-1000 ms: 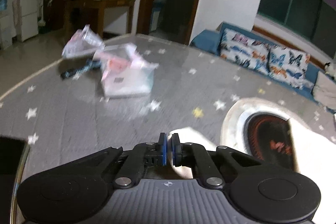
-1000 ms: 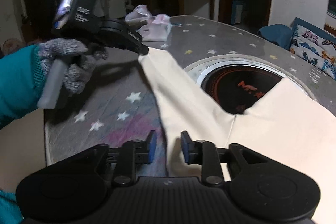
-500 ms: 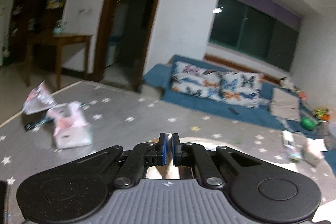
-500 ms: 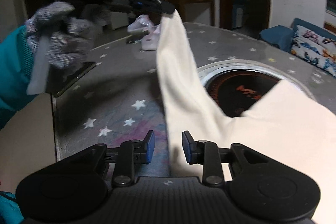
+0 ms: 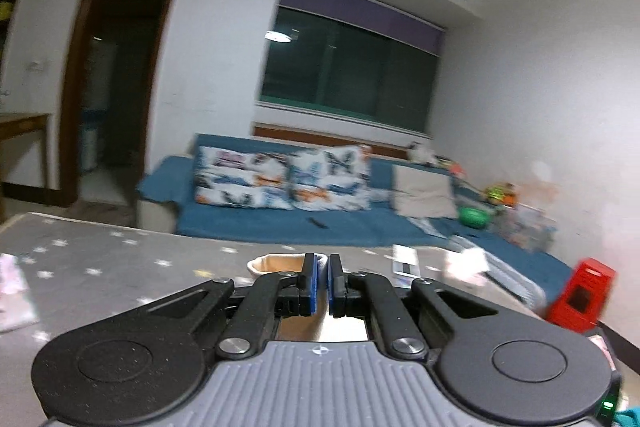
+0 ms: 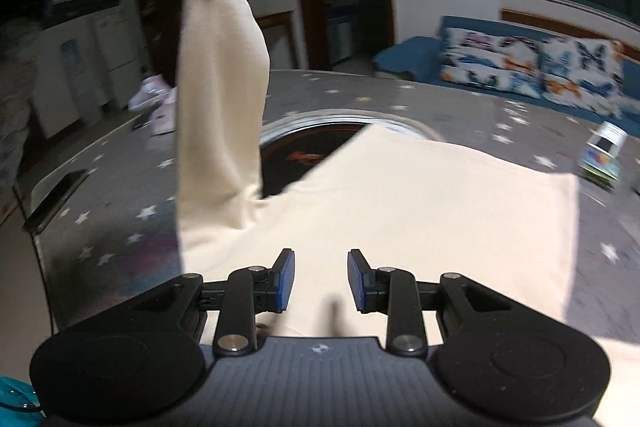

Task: Fold clothes

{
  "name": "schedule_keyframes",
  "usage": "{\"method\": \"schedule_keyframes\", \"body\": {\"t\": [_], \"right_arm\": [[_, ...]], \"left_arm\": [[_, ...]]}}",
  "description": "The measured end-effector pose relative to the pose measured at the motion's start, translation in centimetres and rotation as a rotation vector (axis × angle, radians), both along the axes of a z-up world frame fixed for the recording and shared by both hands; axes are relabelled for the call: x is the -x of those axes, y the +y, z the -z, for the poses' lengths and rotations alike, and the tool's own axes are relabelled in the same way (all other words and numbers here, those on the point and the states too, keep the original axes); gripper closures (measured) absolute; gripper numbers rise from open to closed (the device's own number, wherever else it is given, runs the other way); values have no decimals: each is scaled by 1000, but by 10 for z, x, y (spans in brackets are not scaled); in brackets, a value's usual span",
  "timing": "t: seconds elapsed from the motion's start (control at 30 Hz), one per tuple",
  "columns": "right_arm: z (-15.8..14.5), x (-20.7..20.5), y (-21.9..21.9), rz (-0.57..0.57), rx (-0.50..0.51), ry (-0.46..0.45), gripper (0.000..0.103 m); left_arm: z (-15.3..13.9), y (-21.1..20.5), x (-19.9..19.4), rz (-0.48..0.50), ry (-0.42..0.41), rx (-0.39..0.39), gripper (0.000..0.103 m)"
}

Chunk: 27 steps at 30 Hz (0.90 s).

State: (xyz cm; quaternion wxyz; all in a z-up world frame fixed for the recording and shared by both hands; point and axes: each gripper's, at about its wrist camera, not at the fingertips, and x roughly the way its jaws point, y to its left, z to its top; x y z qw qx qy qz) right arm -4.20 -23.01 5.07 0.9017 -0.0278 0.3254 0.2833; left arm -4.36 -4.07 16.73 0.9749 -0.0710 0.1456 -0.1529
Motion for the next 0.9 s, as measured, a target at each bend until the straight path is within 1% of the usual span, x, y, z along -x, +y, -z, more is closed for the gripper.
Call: {"method": "schedule_keyframes", "body": {"t": [0.1, 0.17, 0.2, 0.23, 0.3, 0.33, 0.4, 0.53, 0.67, 0.77, 0.83, 0.9], "right_arm": [[2, 1, -25, 77, -16, 2, 75], [4, 0, -40, 129, -26, 11, 75], [6, 0, -47, 152, -29, 16, 74], [7, 0, -54, 175, -31, 21, 74], [10, 2, -67, 212, -27, 29, 75], [11, 3, -72, 229, -20, 32, 75], [13, 5, -81, 257, -11, 36, 75], [12, 11, -99, 306, -16, 37, 75], [11, 9, -100, 296, -33, 37, 75], [13, 4, -90, 266, -37, 44, 75], [16, 0, -82, 245, -31, 49, 75], [20, -4, -74, 231, -22, 55, 75]], "left_arm": [[8, -32, 1, 110, 25, -14, 97], [20, -51, 1, 172, 59, -43, 93], [26, -59, 1, 198, 78, -62, 92], [33, -65, 3, 217, 94, -83, 88], [46, -69, 6, 241, 115, -120, 83], [52, -65, 7, 236, 123, -136, 79], [62, -53, 10, 207, 140, -169, 74], [88, -26, 12, 117, 195, -267, 73], [111, -1, 12, 31, 261, -332, 73], [124, 11, 19, 9, 286, -359, 72], [128, 15, 26, 18, 292, -363, 66], [131, 16, 30, 24, 297, -374, 66]]}}
